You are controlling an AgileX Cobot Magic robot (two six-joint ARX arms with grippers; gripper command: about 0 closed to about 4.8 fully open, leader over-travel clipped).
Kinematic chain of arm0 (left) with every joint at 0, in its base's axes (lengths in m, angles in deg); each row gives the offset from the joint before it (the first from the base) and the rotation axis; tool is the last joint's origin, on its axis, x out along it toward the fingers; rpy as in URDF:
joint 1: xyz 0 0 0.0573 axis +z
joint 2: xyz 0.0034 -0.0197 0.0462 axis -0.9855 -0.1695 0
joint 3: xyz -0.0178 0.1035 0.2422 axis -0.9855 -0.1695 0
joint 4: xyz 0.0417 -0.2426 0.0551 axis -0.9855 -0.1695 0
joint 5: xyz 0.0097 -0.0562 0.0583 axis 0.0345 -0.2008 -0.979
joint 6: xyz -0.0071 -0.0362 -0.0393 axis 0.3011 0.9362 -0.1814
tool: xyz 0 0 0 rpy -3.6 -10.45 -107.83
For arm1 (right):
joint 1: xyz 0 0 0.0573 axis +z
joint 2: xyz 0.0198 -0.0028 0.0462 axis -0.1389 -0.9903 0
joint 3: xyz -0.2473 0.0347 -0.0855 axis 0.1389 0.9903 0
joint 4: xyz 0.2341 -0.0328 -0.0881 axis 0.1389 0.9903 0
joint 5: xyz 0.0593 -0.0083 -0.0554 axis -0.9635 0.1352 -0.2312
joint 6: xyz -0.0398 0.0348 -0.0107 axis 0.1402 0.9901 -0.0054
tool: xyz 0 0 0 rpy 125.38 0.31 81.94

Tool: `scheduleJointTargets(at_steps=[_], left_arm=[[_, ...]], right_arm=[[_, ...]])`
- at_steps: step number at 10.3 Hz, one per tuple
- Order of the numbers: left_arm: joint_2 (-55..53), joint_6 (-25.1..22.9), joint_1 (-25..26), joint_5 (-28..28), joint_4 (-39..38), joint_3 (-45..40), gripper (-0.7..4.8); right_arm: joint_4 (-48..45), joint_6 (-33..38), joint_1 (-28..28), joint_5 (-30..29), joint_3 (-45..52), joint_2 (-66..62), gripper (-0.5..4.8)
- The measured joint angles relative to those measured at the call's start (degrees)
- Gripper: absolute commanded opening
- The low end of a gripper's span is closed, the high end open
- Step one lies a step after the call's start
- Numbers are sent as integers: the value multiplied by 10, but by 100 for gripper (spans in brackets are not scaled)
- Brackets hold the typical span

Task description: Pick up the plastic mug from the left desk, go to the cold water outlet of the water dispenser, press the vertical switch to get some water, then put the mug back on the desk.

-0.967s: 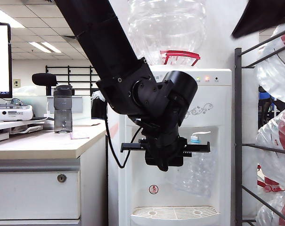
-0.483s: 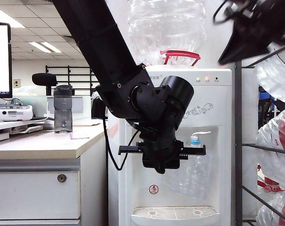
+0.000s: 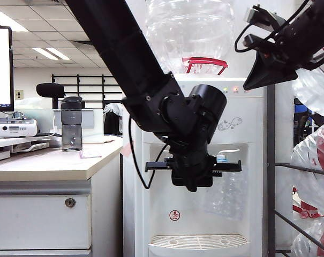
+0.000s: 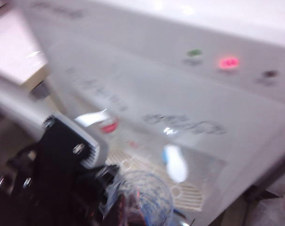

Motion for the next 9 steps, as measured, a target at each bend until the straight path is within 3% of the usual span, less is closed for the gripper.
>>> scheduleJointTargets(at_steps=[9], left_arm=[[-34, 19, 3, 6, -34, 34, -7]], right_arm=[[-9, 33, 0, 23, 0, -2, -5]])
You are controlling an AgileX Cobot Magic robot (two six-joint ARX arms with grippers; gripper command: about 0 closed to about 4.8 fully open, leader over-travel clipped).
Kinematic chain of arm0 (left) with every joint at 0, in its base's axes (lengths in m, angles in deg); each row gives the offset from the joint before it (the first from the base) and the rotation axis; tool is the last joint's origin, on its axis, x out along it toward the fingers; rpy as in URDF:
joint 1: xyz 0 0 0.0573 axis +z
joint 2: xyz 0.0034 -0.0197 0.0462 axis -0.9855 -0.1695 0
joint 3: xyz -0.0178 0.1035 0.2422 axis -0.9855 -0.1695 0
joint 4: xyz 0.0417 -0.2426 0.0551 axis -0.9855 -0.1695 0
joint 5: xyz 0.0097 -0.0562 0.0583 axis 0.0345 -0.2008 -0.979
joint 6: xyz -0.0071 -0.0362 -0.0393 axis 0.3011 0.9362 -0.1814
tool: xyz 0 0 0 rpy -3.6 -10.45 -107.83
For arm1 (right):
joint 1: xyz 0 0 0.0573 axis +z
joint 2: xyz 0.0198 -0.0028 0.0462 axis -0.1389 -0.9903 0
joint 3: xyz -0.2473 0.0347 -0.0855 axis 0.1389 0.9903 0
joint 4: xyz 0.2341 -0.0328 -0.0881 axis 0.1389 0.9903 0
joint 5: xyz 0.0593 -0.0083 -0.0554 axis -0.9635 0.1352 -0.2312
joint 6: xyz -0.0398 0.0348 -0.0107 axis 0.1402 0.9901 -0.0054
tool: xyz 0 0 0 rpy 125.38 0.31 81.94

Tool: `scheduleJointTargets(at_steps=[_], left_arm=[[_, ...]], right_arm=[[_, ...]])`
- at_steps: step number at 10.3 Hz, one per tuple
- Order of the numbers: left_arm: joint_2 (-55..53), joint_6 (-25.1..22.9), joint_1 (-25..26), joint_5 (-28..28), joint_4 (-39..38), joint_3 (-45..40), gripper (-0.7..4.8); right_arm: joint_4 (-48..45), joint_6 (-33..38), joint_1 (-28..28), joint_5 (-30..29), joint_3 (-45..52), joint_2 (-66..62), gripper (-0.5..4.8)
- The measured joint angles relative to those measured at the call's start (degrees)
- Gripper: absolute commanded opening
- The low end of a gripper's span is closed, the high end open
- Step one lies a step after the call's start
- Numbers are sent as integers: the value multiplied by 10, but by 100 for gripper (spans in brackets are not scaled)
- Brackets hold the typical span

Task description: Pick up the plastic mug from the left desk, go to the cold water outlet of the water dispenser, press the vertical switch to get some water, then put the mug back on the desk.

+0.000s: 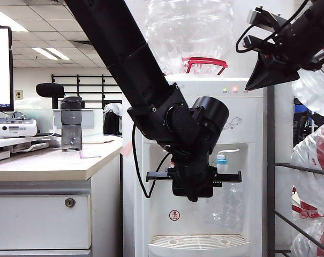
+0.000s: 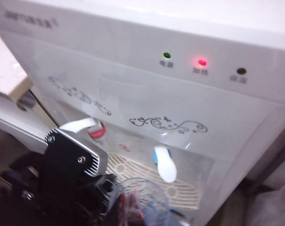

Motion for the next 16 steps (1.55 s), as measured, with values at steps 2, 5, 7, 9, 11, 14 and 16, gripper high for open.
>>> scheduleJointTargets(at_steps=[2, 5, 7, 9, 11, 14, 16], left_arm=[[0, 8, 0, 0, 2, 0, -7], [-15, 15, 5, 3, -5, 9, -7], [-22, 18, 9, 3, -11, 28, -7], [-34, 18, 10, 8, -16, 67, -7], [-51, 18, 7, 12, -30, 97, -7], [-65, 22, 10, 16, -40, 109, -7], [-64, 49, 11, 25, -61, 110, -7]], right_arm=[[0, 31, 0, 0, 0, 1, -5], [-4, 46, 0, -24, -1, 13, -5], [-10, 50, 0, -29, -1, 20, -5], [-10, 54, 0, -29, -3, 23, -5], [-10, 54, 0, -29, -4, 25, -5], [-14, 54, 0, -29, -9, 30, -5], [-13, 54, 0, -29, -8, 30, -5]])
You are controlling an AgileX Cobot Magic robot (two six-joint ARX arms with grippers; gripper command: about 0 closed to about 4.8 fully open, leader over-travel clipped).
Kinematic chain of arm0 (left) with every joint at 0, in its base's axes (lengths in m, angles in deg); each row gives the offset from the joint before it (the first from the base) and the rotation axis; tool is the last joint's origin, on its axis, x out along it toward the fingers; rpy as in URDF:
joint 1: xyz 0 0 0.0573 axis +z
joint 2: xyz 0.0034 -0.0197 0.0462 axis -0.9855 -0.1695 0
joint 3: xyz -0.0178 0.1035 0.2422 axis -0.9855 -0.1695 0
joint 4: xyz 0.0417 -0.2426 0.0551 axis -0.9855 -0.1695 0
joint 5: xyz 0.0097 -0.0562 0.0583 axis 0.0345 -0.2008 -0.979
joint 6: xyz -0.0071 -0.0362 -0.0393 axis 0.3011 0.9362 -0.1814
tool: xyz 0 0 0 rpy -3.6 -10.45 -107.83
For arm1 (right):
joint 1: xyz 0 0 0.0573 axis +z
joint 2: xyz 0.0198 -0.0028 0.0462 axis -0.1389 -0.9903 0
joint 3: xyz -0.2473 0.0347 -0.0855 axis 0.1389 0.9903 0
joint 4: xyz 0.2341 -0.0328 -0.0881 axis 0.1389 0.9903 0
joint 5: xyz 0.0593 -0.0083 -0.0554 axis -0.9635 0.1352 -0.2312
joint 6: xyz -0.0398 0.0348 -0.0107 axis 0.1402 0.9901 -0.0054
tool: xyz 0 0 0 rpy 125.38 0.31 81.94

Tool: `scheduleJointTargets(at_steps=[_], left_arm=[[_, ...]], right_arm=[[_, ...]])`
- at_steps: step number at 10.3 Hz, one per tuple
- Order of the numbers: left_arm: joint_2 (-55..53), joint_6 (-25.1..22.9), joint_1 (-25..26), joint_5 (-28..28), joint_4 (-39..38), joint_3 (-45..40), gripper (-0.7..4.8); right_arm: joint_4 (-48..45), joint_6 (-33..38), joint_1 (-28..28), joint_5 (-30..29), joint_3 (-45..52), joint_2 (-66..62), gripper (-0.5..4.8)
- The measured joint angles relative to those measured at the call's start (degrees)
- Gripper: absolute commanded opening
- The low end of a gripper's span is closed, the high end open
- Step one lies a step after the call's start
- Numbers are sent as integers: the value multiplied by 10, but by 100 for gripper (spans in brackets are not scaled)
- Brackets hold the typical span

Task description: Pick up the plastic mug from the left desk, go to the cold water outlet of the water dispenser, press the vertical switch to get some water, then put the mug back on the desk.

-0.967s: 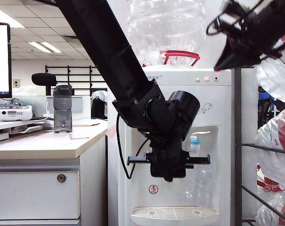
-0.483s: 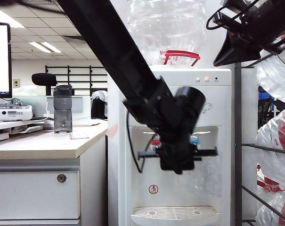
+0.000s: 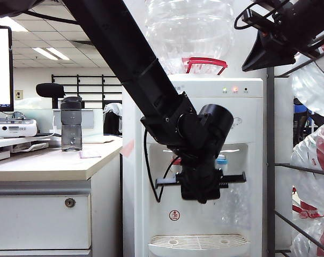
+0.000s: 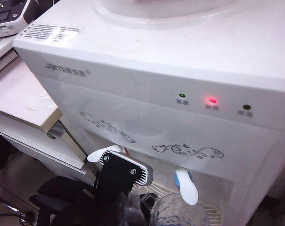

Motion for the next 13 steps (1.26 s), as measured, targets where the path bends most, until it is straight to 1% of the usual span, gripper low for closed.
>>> scheduleJointTargets(at_steps=[1, 4, 5, 6, 7, 8, 11, 12, 13], left_arm=[[-1, 9, 4, 3, -24, 6, -7], [0, 19, 3, 2, -41, 11, -7], [0, 21, 3, -3, -42, 13, -6], [0, 21, 4, -24, -42, 15, -7], [-8, 21, 7, -36, -65, 39, -7], [-23, 23, 6, -30, -70, 64, -7], [-27, 23, 5, -29, -52, 67, -7], [-27, 28, 4, -31, -50, 67, -7], [-27, 44, 0, -46, -44, 67, -7]], right_arm=[[0, 0, 0, 0, 0, 0, -5], [0, 0, 0, 0, 0, 0, -5], [0, 0, 0, 0, 0, 2, -5], [0, 5, 0, -12, -4, 8, -5], [1, 8, 0, -23, -14, 12, -5], [1, 16, 0, -24, -16, 14, -5], [5, 17, 0, -25, -16, 14, -5], [5, 17, 0, -25, -16, 14, -5], [5, 17, 0, -25, -16, 14, -5]])
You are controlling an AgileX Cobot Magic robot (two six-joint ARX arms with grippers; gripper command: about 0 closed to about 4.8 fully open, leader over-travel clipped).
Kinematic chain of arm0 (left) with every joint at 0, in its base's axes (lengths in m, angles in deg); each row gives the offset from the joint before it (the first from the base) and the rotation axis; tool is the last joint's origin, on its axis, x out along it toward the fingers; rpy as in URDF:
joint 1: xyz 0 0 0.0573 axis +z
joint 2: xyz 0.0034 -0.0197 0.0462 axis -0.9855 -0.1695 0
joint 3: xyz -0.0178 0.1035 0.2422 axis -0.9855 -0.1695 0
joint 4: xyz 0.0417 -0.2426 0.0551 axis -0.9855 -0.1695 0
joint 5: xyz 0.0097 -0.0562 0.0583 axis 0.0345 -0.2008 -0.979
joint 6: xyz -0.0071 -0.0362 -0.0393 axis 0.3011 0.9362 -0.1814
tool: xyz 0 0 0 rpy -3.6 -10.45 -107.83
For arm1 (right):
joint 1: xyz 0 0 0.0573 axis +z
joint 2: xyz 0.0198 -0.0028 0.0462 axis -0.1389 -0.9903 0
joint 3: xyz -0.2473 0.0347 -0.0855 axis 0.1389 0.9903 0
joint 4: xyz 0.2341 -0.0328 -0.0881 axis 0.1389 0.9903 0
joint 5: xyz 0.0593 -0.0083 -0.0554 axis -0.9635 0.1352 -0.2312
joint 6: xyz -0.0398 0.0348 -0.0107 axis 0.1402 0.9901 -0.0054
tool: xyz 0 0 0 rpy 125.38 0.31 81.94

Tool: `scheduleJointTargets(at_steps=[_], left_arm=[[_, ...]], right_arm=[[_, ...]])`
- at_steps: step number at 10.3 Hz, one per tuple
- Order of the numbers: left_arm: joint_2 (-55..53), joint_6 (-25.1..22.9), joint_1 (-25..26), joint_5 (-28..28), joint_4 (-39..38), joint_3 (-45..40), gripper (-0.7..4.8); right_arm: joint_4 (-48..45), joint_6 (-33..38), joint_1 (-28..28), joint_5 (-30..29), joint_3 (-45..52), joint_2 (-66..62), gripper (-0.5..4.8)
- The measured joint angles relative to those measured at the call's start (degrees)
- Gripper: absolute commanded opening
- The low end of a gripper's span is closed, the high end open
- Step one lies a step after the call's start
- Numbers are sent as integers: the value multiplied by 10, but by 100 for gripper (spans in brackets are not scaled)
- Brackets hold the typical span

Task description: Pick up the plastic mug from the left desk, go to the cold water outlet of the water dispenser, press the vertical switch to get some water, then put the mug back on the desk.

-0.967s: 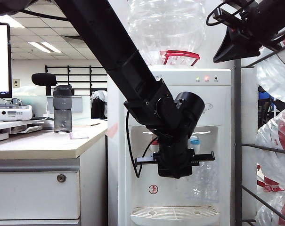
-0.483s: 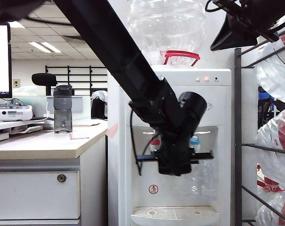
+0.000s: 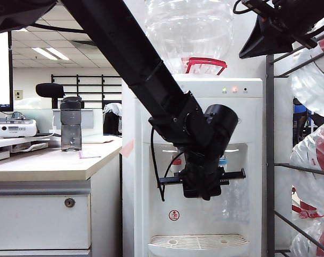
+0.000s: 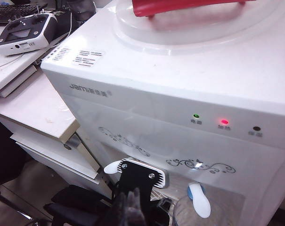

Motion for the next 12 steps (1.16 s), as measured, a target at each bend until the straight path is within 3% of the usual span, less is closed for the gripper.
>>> scheduleJointTargets(at_steps=[4, 8, 10, 12], left_arm=[[1, 69, -32, -83, -4, 3, -7], [1, 69, -27, -75, -5, 3, -7], [1, 69, -21, -61, -5, 3, -7], [1, 50, -20, -43, -5, 3, -7]], right_arm=[[0, -4, -20, 4, 0, 0, -5], [8, 33, -34, -1, 0, -4, -5], [6, 143, -34, -5, 0, -43, -5], [-8, 334, -35, -20, -5, -118, -5]])
